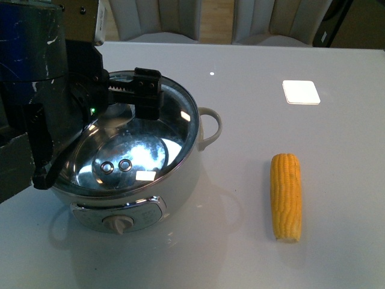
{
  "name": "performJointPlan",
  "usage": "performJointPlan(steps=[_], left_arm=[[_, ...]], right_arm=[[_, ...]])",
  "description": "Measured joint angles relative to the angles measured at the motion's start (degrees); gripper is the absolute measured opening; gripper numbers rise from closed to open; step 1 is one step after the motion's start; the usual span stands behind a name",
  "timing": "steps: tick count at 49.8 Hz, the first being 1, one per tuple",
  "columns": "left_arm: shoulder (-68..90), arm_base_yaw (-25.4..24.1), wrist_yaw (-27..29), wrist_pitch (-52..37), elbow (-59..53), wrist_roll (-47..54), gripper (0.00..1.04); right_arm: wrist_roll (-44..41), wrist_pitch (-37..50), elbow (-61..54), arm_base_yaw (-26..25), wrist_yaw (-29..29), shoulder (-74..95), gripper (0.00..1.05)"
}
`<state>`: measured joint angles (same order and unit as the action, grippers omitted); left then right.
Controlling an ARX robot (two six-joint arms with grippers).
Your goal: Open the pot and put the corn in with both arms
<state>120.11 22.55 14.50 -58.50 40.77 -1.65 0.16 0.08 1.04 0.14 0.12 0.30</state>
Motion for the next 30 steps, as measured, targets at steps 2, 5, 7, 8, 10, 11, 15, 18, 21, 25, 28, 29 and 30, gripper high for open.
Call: performJointPlan(steps=[2, 5, 7, 8, 10, 11, 15, 18, 21, 25, 28, 29, 30], left_arm=[[0.2, 0.3, 0.0, -0.3, 0.0, 0.0, 0.98], [0.5, 0.7, 0.1, -0.7, 0.0, 0.0, 0.98], [0.7, 0.9, 0.1, -1.0, 0.0, 0.0, 0.98], [0.8, 1.0, 0.1, -1.2, 0.0, 0.0, 0.98], [1.0, 1.1, 0.1, -1.3, 0.0, 0.0, 0.98], [1.0, 1.2, 0.1, -1.3, 0.0, 0.1, 0.97], [1.1, 1.3, 0.2, -1.5, 0.0, 0.1, 0.85], [1.1, 1.3, 0.3, -1.5, 0.0, 0.0, 0.78], [1.1, 1.3, 0.4, -1.5, 0.0, -0.3, 0.69], [1.1, 1.3, 0.5, -1.5, 0.0, -1.3, 0.55], [1.1, 1.3, 0.9, -1.3, 0.0, -2.2, 0.42], [1.1, 1.2, 0.8, -1.3, 0.0, -2.2, 0.40], [1.1, 1.2, 0.8, -1.2, 0.0, -2.3, 0.40]], right_arm=[[0.0, 0.0, 0.0, 0.0, 0.0, 0.0, 0.96], [0.0, 0.0, 0.0, 0.0, 0.0, 0.0, 0.96], [0.0, 0.0, 0.0, 0.0, 0.0, 0.0, 0.96], [0.0, 0.0, 0.0, 0.0, 0.0, 0.0, 0.96], [0.0, 0.0, 0.0, 0.0, 0.0, 0.0, 0.96], [0.0, 0.0, 0.0, 0.0, 0.0, 0.0, 0.96], [0.0, 0.0, 0.0, 0.0, 0.0, 0.0, 0.96], [0.0, 0.0, 0.0, 0.0, 0.0, 0.0, 0.96], [0.0, 0.0, 0.0, 0.0, 0.0, 0.0, 0.96], [0.0, 0.0, 0.0, 0.0, 0.0, 0.0, 0.96], [0.0, 0.0, 0.0, 0.0, 0.0, 0.0, 0.96], [0.0, 0.0, 0.0, 0.0, 0.0, 0.0, 0.96], [0.0, 0.0, 0.0, 0.0, 0.0, 0.0, 0.96]])
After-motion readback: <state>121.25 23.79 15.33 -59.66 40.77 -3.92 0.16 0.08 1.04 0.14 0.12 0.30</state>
